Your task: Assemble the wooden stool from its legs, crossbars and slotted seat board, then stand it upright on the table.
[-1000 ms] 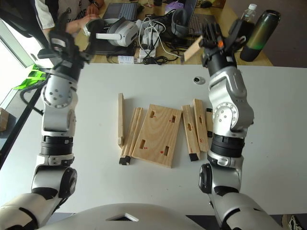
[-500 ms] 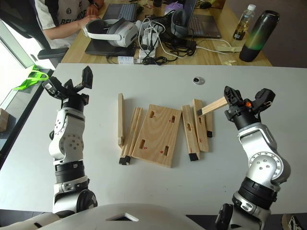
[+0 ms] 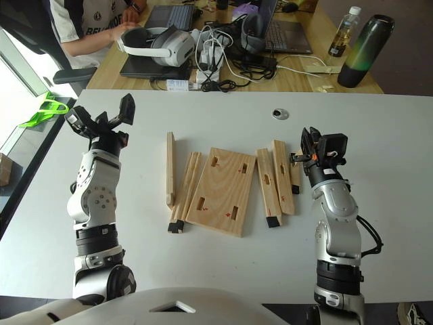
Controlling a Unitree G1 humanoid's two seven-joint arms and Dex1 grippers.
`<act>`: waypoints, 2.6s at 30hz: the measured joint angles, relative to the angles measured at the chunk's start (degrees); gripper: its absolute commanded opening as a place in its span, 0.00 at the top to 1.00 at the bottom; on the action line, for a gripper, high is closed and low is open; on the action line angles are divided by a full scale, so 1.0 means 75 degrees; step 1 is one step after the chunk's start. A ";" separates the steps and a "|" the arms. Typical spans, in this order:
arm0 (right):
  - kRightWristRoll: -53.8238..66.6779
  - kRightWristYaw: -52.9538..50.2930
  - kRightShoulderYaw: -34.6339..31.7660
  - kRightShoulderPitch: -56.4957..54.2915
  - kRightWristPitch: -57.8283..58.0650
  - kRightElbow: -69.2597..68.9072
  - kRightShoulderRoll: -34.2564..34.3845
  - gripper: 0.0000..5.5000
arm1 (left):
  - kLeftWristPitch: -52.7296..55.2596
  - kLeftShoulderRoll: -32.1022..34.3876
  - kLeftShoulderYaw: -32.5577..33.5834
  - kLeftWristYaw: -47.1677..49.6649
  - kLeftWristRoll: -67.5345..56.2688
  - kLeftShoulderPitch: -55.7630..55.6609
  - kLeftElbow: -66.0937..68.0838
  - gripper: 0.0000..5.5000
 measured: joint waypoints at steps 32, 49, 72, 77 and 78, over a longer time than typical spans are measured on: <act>0.0954 0.0039 -0.0335 -0.0832 0.2349 0.0284 0.0152 0.93 | 0.0306 0.0053 -0.0066 -0.0004 -0.0103 -0.0015 -0.0039 0.02; 0.0259 -0.0427 -0.0512 -0.1863 0.0700 0.0040 0.0183 0.64 | 0.0120 -0.0020 0.0031 0.0002 -0.0107 -0.0087 0.0157 0.02; 0.0393 -0.0089 -0.0554 -0.2384 0.0256 0.1116 0.0117 0.64 | 0.0013 -0.0229 0.0061 0.0037 -0.0179 -0.0186 0.0202 0.02; 0.0703 0.0688 0.0329 -0.2750 0.1014 -0.0033 0.0048 0.64 | -0.0029 -0.0224 0.0095 -0.0001 -0.0218 -0.0219 0.0241 0.02; 0.0883 0.0813 0.0421 -0.2746 0.1542 -0.0087 0.0003 0.64 | -0.0040 -0.0224 0.0095 -0.0004 -0.0223 -0.0220 0.0249 0.02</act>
